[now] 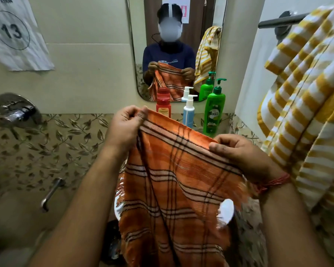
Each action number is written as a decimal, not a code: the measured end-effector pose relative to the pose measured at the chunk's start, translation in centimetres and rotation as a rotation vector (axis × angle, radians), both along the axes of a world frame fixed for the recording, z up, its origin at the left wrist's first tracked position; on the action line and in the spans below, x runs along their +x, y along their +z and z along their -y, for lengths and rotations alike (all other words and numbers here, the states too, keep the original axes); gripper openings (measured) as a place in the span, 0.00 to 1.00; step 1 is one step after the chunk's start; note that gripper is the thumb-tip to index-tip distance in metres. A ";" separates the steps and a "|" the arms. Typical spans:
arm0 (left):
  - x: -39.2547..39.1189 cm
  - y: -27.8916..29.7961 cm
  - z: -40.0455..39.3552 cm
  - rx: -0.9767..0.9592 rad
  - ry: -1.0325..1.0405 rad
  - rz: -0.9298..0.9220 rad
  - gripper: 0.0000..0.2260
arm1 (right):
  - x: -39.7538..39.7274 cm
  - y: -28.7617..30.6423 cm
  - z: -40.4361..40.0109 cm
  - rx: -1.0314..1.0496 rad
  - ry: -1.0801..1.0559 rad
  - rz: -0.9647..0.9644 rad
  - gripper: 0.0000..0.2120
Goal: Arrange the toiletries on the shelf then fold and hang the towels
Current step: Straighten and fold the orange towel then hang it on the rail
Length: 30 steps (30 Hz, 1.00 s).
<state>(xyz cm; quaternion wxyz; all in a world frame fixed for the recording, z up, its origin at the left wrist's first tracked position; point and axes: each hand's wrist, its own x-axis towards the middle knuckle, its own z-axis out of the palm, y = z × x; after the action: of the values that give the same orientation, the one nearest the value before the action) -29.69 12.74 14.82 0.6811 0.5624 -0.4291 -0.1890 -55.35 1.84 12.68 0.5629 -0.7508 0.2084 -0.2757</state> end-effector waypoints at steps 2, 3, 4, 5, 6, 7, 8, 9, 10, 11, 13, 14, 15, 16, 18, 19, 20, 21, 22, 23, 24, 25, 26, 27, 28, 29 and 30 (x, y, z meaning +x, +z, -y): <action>0.5 -0.2 0.1 0.003 0.044 -0.035 0.11 | -0.8 -0.3 0.3 0.049 -0.029 0.028 0.14; 0.4 -0.3 0.2 0.006 0.057 -0.030 0.11 | -1.0 -0.4 0.5 0.065 -0.035 0.058 0.15; 0.2 -0.4 0.3 0.013 0.065 -0.024 0.11 | -1.0 -0.5 0.4 0.082 -0.028 0.092 0.14; -0.1 -0.6 0.4 0.023 0.067 -0.020 0.11 | -0.9 -0.6 0.4 0.111 -0.001 0.134 0.14; -0.4 -0.7 0.5 0.035 0.063 -0.018 0.11 | -0.8 -0.6 0.3 0.149 0.038 0.174 0.14; -0.7 -0.8 0.7 0.050 0.057 -0.015 0.12 | -0.8 -0.4 0.2 0.173 0.081 0.207 0.14; -1.0 -0.9 0.9 0.066 0.049 -0.013 0.12 | -0.8 -0.2 -0.1 0.157 0.128 0.217 0.13; -1.2 -1.0 1.0 0.083 0.040 -0.008 0.12 | -0.7 0.1 -0.3 0.090 0.165 0.213 0.13; -1.5 -1.0 1.1 0.094 0.026 0.003 0.13 | -0.6 0.4 -0.6 0.008 0.189 0.214 0.12; -1.8 -1.0 1.3 0.103 0.011 0.018 0.13 | -0.3 0.6 -0.9 -0.054 0.214 0.236 0.10; -2.4 -1.0 1.5 0.127 -0.040 0.070 0.12 | 0.5 1.0 -1.6 -0.032 0.321 0.350 0.08; -2.8 -1.0 1.6 0.151 -0.085 0.111 0.12 | 0.9 1.2 -2.1 0.010 0.401 0.412 0.08; -3.1 -0.9 1.6 0.175 -0.145 0.152 0.13 | 1.4 1.2 -2.4 0.035 0.454 0.458 0.09; -3.4 -0.9 1.6 0.190 -0.209 0.178 0.15 | 1.9 1.3 -2.5 0.043 0.472 0.478 0.11; -3.8 -0.8 1.7 0.166 -0.293 0.163 0.18 | 2.7 1.6 -2.7 0.038 0.431 0.471 0.15; -3.8 -0.7 1.6 0.140 -0.291 0.133 0.20 | 2.9 1.6 -2.7 0.047 0.409 0.475 0.16; -3.8 -0.6 1.6 0.116 -0.269 0.109 0.24 | 2.9 1.6 -2.8 0.057 0.394 0.489 0.16; -3.7 -0.4 1.5 0.099 -0.238 0.098 0.28 | 2.9 1.5 -2.8 0.066 0.373 0.495 0.16; -3.6 -0.2 1.4 0.092 -0.213 0.096 0.32 | 2.8 1.5 -2.9 0.072 0.348 0.487 0.16; -3.6 -0.1 1.3 0.086 -0.203 0.088 0.35 | 2.8 1.3 -2.8 0.098 0.339 0.474 0.15; -3.4 0.0 1.2 0.081 -0.202 0.074 0.37 | 2.9 1.2 -2.8 0.119 0.345 0.454 0.15; -3.5 0.1 1.1 0.074 -0.212 0.057 0.36 | 3.1 0.9 -2.7 0.096 0.327 0.430 0.16; -3.5 0.3 1.0 0.068 -0.221 0.043 0.35 | 3.4 0.6 -2.5 0.041 0.284 0.407 0.17; -3.7 0.4 0.9 0.057 -0.234 0.032 0.34 | 4.0 0.3 -2.3 -0.013 0.233 0.402 0.18; -3.8 0.5 0.9 0.043 -0.245 0.023 0.33 | 4.7 0.1 -2.5 -0.048 0.175 0.409 0.17; -3.9 0.4 1.0 0.029 -0.250 0.014 0.32 | 5.3 -0.1 -2.7 -0.089 0.112 0.424 0.15; -4.0 0.4 1.0 0.019 -0.248 0.009 0.32 | 5.9 -0.3 -3.0 -0.136 0.051 0.444 0.13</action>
<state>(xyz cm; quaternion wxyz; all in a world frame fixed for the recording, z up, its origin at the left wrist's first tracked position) -33.69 11.70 15.25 0.6451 0.5122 -0.4967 -0.2734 -49.46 4.79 12.37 0.5499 -0.7130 0.0412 -0.4332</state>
